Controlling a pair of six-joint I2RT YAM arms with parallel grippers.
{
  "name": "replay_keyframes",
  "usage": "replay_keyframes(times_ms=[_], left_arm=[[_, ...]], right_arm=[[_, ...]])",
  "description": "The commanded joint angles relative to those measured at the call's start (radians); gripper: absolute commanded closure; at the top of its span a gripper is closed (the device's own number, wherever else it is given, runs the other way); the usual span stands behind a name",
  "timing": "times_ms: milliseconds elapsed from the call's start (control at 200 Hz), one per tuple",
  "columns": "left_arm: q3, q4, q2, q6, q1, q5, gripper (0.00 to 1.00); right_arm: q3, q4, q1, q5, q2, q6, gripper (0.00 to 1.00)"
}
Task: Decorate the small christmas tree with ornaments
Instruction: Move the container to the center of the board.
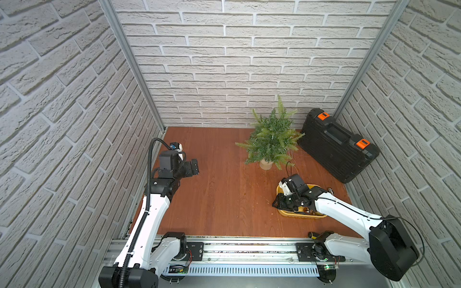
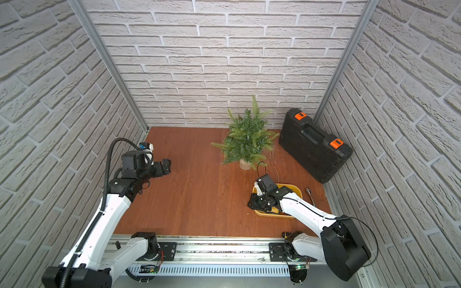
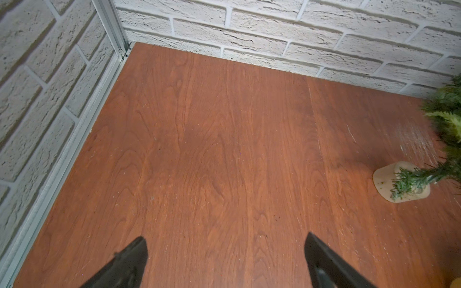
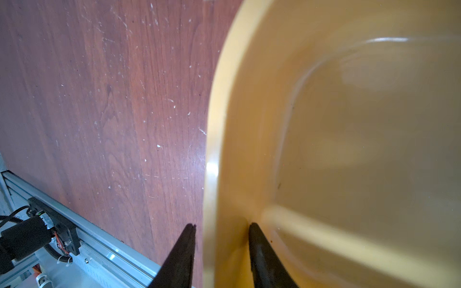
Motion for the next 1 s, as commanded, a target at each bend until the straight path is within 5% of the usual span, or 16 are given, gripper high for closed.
replay_keyframes(times_ms=[0, 440, 995], left_arm=[[-0.014, 0.029, -0.022, -0.011, 0.007, 0.041, 0.02], [-0.012, 0.018, 0.013, -0.027, 0.039, 0.123, 0.02], [-0.008, 0.004, 0.026, -0.008, 0.017, 0.096, 0.02]], right_arm=[[0.056, 0.068, 0.074, 0.046, 0.032, 0.073, 0.64], [0.237, 0.073, 0.427, 0.223, 0.234, 0.160, 0.66], [0.544, 0.056, 0.550, 0.147, 0.471, 0.073, 0.63]])
